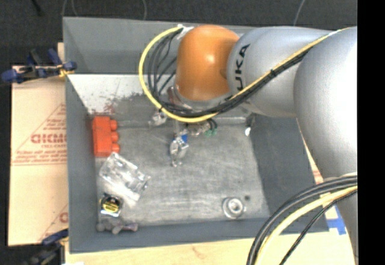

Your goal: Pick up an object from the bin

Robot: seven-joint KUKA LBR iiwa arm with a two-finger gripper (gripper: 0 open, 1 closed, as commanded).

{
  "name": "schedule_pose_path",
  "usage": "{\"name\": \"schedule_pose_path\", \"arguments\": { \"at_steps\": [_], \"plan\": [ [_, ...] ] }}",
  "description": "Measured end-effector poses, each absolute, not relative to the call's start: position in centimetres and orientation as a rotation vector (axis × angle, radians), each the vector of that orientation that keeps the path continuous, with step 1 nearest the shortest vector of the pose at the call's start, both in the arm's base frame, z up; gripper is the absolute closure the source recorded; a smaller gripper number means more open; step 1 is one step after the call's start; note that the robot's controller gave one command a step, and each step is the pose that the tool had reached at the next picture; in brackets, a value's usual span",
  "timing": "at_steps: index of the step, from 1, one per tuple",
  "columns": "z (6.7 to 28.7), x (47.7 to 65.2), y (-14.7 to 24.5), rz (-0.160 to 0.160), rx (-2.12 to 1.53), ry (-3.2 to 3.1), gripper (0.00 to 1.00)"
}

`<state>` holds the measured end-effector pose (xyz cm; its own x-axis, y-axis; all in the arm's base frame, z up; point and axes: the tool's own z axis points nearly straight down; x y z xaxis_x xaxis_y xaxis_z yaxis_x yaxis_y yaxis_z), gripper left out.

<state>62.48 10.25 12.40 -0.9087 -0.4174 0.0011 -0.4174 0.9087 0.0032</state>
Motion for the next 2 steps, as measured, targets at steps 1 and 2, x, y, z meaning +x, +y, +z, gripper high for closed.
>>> {"name": "schedule_pose_path", "arguments": {
  "at_steps": [1,2],
  "plan": [
    [7.42,63.83,5.16,-0.004,0.734,-3.064,0.0],
    [7.93,64.08,5.42,-0.001,0.742,-3.071,1.0]
  ]
}}
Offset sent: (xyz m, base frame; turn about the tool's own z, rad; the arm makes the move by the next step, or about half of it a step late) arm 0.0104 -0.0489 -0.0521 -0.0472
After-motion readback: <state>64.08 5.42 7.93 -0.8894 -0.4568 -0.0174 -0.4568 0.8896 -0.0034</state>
